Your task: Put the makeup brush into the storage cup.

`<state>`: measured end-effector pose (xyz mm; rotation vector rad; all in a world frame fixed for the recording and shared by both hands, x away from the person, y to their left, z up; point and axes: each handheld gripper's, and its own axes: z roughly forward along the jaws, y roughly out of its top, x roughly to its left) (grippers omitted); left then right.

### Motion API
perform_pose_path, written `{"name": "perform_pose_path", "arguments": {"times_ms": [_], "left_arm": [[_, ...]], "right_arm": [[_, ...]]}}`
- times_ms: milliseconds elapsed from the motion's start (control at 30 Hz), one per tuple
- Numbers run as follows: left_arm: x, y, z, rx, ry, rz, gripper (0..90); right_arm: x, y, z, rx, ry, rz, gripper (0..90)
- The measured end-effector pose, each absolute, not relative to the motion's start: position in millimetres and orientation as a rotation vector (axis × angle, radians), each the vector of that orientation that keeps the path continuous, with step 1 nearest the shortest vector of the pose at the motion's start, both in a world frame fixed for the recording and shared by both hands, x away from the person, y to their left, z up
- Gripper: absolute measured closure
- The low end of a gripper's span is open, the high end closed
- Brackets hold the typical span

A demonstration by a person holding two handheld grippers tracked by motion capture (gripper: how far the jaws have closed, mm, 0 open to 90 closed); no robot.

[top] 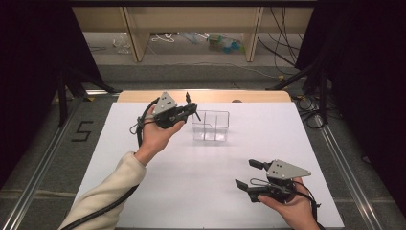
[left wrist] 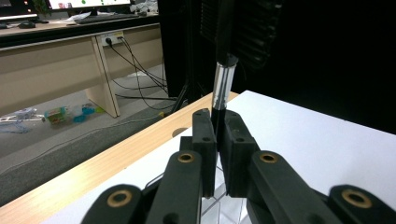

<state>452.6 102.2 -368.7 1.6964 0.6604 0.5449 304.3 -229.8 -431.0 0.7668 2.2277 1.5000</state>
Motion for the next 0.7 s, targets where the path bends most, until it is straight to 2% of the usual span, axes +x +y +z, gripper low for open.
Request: {"name": "perform_pose_path", "arguments": {"times_ms": [700], "left_arm": [[457.9,99.4,-372.4,1.704,0.668,0.555,85.2]], "right_arm": [[304.6,-230.6,-430.7,0.764,2.238,1.487,20.4]]}}
